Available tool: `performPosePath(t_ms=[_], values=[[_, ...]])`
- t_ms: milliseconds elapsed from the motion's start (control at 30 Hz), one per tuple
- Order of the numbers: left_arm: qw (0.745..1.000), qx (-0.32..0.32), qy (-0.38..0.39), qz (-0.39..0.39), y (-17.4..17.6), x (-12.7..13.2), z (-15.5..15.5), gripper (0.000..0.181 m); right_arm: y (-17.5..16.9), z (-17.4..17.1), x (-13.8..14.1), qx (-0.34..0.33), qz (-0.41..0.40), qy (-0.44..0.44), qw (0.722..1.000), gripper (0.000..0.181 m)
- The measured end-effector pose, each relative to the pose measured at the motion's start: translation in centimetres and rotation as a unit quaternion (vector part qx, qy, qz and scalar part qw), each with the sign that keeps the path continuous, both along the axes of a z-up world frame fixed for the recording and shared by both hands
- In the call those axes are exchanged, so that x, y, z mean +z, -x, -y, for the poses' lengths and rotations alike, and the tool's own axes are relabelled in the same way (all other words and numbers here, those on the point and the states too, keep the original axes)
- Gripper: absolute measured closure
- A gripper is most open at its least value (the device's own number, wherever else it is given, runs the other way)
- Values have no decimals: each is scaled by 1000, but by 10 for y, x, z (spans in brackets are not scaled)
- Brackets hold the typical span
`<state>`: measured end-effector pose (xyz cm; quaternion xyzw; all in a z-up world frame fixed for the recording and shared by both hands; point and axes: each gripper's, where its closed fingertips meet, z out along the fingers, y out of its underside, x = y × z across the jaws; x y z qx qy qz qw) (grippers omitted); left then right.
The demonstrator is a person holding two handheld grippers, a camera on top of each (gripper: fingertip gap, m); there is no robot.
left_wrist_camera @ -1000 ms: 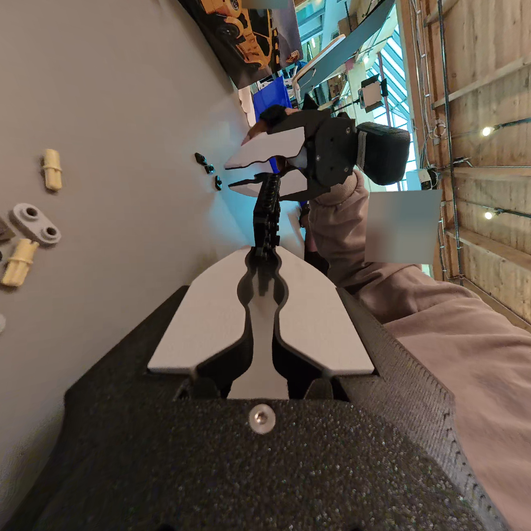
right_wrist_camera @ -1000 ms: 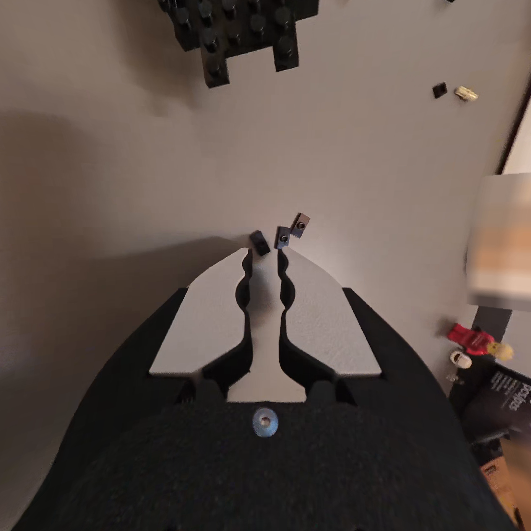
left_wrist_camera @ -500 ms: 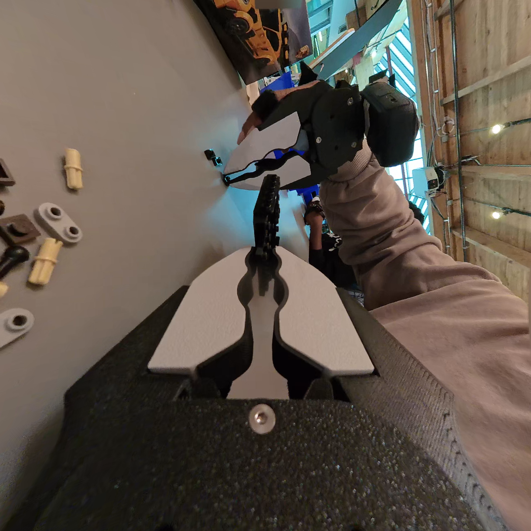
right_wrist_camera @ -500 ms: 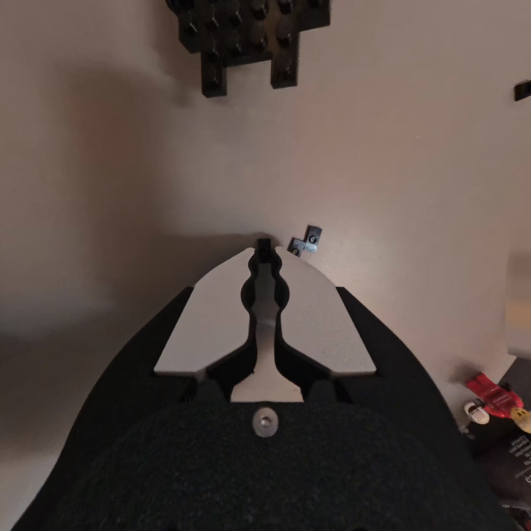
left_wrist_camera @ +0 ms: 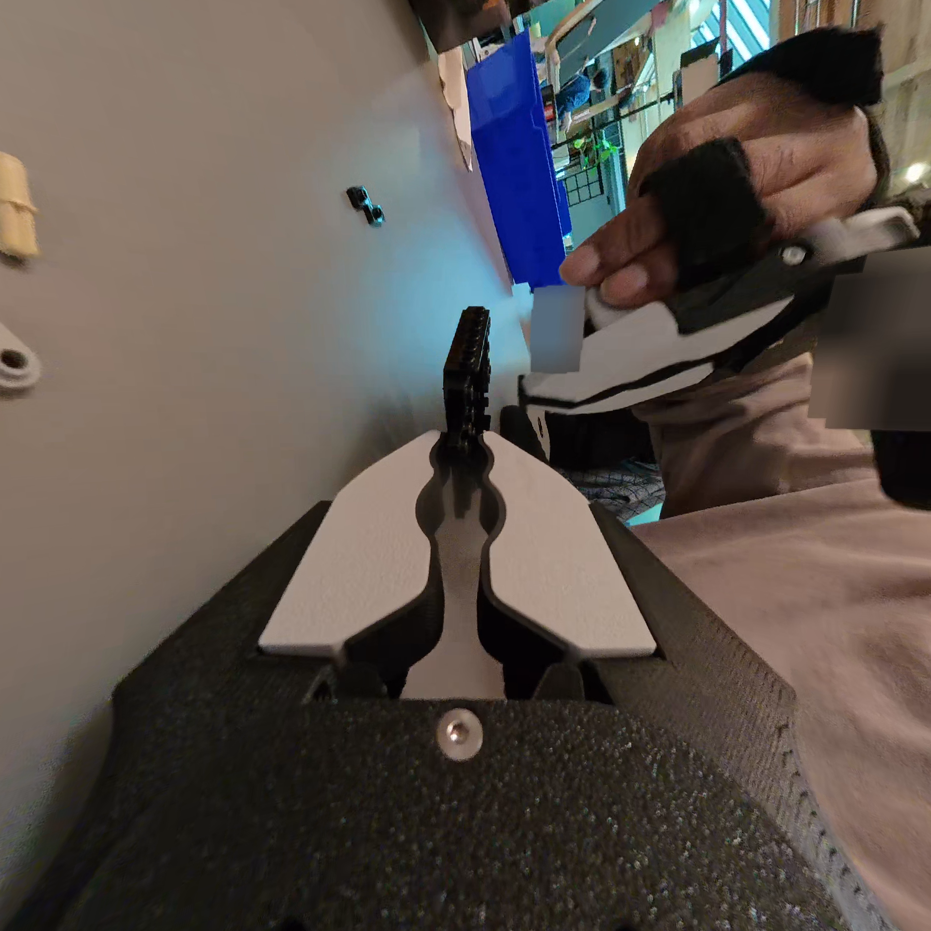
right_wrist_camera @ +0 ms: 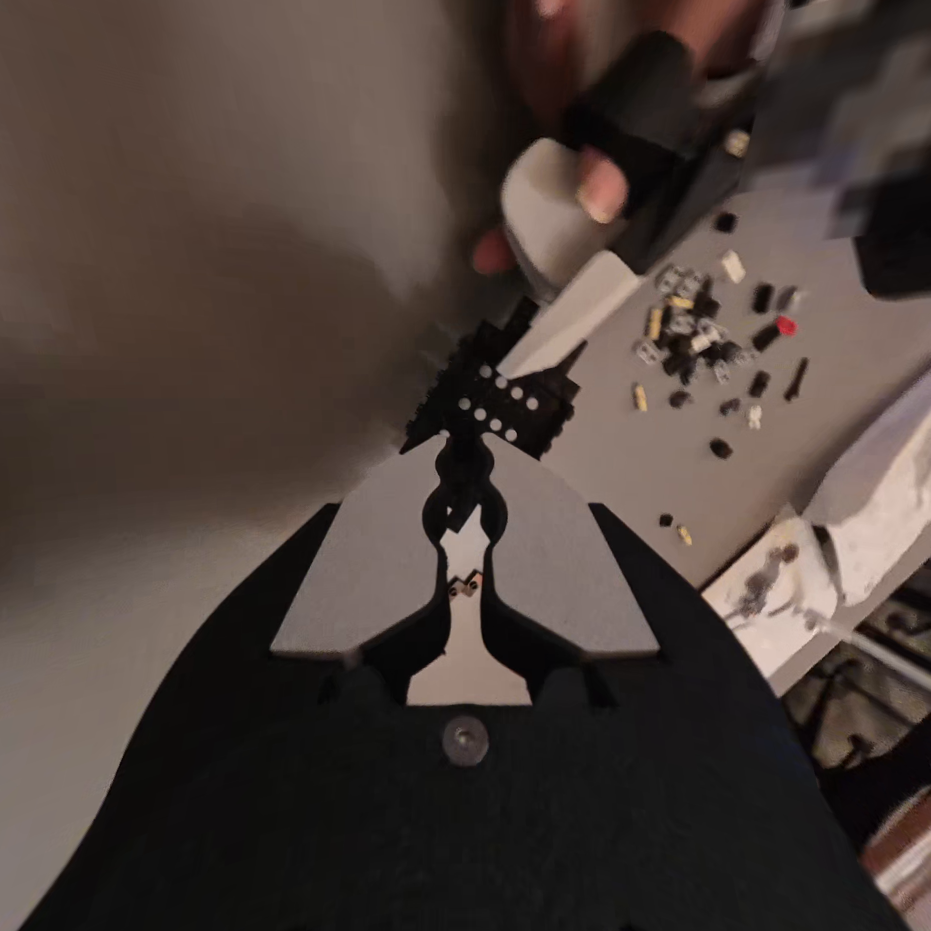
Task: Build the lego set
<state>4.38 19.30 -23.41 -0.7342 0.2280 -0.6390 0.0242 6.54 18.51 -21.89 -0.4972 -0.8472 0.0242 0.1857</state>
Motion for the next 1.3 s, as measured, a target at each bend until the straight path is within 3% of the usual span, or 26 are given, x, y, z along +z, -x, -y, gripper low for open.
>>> performPosePath(t_ms=[233, 533, 667, 767, 833, 967, 1100, 1300], values=[[999, -32, -4, -5, 2, 1, 12, 172, 5, 10, -15, 109, 102, -6, 989, 174], [999, -49, -1, -2, 1, 2, 18, 172, 0, 18, -16, 126, 127, 6, 984, 165], [999, -46, 1, -2, 1, 2, 17, 172, -7, 18, -6, 71, 95, 9, 993, 164], [999, -37, -1, -1, 2, 3, 14, 172, -4, 10, 6, -52, 0, 9, 999, 166], [1000, -28, 0, 0, 2, 4, 11, 172, -3, 7, 11, -136, -63, 0, 989, 165], [1000, -21, 3, 1, 1, 4, 9, 172, -2, 11, 9, -279, -182, -9, 943, 166], [1000, -29, -3, -6, -1, 1, 13, 172, 0, 22, -5, -317, -225, 0, 921, 166], [999, -38, -29, -18, -3, -1, 20, 172, 4, 28, -22, -306, -162, 68, 936, 166]])
